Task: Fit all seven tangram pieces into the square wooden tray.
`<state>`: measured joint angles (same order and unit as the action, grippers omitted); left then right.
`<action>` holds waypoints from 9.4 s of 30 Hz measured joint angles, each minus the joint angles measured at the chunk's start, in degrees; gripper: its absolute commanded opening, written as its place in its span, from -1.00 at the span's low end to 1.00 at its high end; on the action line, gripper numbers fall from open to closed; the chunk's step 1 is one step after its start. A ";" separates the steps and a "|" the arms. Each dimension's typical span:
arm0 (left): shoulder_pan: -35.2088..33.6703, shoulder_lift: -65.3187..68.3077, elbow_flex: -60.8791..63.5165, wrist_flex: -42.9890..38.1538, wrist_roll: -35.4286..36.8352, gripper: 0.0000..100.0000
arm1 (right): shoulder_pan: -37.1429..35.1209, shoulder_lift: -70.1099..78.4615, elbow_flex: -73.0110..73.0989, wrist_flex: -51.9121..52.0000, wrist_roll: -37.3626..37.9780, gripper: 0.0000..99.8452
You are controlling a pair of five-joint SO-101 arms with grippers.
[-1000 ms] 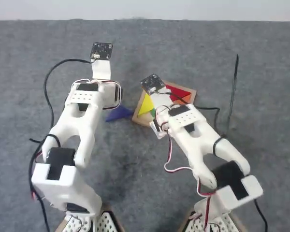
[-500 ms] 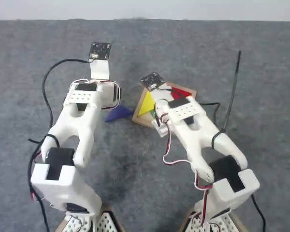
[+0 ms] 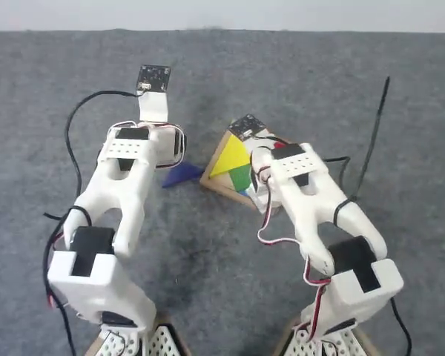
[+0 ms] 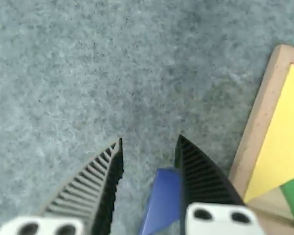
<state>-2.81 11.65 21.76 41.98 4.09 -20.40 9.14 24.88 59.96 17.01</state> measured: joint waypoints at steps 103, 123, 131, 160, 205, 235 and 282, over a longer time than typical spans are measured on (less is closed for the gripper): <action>-39.74 33.05 -31.12 -22.68 -12.04 -0.65 | 37.36 -111.47 70.86 15.03 9.14 -0.93; -38.07 33.05 -32.35 -21.10 -12.04 -0.65 | 37.36 -111.47 70.86 15.03 9.14 -0.93; -39.12 33.05 -32.35 -21.10 -11.96 -0.65 | 37.36 -111.47 70.86 15.03 9.14 -0.93; -38.95 33.05 -32.35 -21.10 -12.04 -0.65 | 37.36 -111.47 70.86 15.03 9.14 -0.93; -39.03 33.05 -32.35 -21.10 -12.04 -0.65 | 37.36 -111.47 70.86 15.03 9.14 -0.93; -15.30 -6.24 -24.44 56.35 -25.32 -0.65 | 37.36 -111.47 70.86 15.03 9.14 -0.93; 10.90 -28.13 35.69 17.67 -15.03 -0.59 | 37.36 -111.47 70.86 15.03 9.14 -0.93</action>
<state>8.09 -16.48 57.45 59.65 -10.95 16.97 -102.33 95.74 74.99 26.15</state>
